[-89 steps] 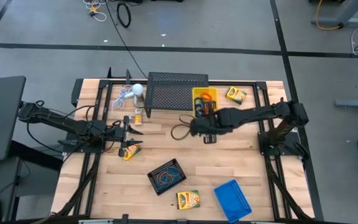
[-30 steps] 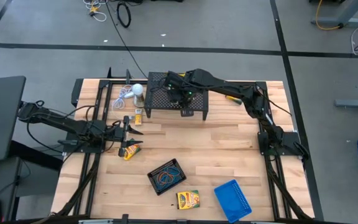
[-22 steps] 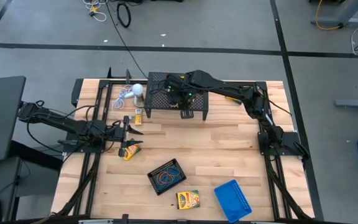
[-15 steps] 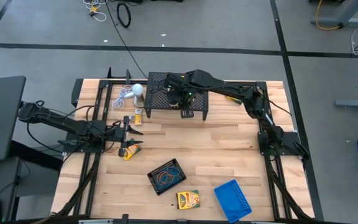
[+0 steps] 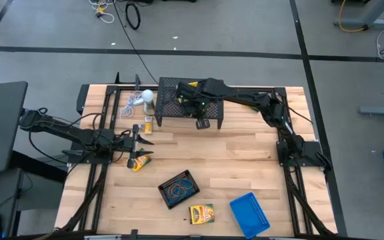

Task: Pick & Place Office Desk Supplies
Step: Put the yellow basket on the shelf, then put the black basket on the shelf

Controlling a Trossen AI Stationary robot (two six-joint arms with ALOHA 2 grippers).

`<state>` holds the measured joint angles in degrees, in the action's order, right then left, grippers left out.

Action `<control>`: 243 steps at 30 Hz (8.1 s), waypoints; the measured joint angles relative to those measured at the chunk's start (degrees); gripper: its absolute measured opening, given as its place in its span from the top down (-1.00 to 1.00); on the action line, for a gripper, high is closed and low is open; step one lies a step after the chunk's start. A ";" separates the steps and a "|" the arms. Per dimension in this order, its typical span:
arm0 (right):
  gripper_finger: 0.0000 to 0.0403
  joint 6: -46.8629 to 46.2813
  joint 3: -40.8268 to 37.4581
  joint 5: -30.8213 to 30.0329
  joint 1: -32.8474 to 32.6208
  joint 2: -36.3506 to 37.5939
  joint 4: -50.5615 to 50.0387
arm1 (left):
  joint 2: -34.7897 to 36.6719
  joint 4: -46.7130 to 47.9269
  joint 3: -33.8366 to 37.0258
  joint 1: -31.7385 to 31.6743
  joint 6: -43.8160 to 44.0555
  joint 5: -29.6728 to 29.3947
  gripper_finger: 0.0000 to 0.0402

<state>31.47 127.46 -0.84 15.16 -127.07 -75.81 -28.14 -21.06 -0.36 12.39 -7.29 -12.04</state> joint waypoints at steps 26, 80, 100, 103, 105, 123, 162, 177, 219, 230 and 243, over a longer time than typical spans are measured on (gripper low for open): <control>0.03 -1.60 -0.76 -10.08 -3.22 -0.11 2.40 | 0.00 -0.02 -0.01 0.00 0.00 0.00 0.19; 0.03 -32.74 -28.85 4.49 -36.16 15.52 11.72 | -0.04 1.38 -0.02 0.02 0.68 0.05 0.19; 0.09 -28.64 -35.01 3.89 -41.15 15.52 33.36 | 0.00 0.04 -0.02 0.00 2.99 -1.54 0.19; 0.09 -27.48 -35.01 3.77 -41.07 14.58 35.46 | 0.00 -0.68 0.00 0.00 2.91 -1.53 0.18; 0.09 -25.52 -35.01 3.54 -40.90 13.29 37.11 | 0.00 -1.30 -0.02 0.00 2.89 -1.53 0.18; 0.09 -14.35 -34.97 -1.00 -38.80 6.22 38.17 | -0.02 -1.59 0.00 0.00 3.06 -1.50 0.18; 0.63 -21.71 -34.97 -28.37 -35.58 6.35 14.19 | 0.00 -1.59 0.00 0.00 3.04 -1.46 0.18; 0.10 -34.27 -29.53 -17.00 -37.89 8.43 15.47 | -0.02 -1.74 -0.01 0.02 2.84 -1.37 0.18; 0.04 -42.06 -27.36 0.93 -33.32 1.27 34.91 | -0.04 -2.60 -0.01 0.02 3.05 -0.97 0.18; 0.08 -40.60 -27.36 -2.66 -33.27 -0.26 34.43 | 0.00 -2.62 0.00 0.02 3.02 -1.02 0.18; 0.81 -43.97 -27.23 -4.62 -33.81 0.05 25.00 | 0.00 -2.55 0.00 0.02 3.02 -1.00 0.18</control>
<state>-12.50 100.22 -5.46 -18.65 -127.02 -50.81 -28.14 -23.62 -0.36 12.40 -4.27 -13.04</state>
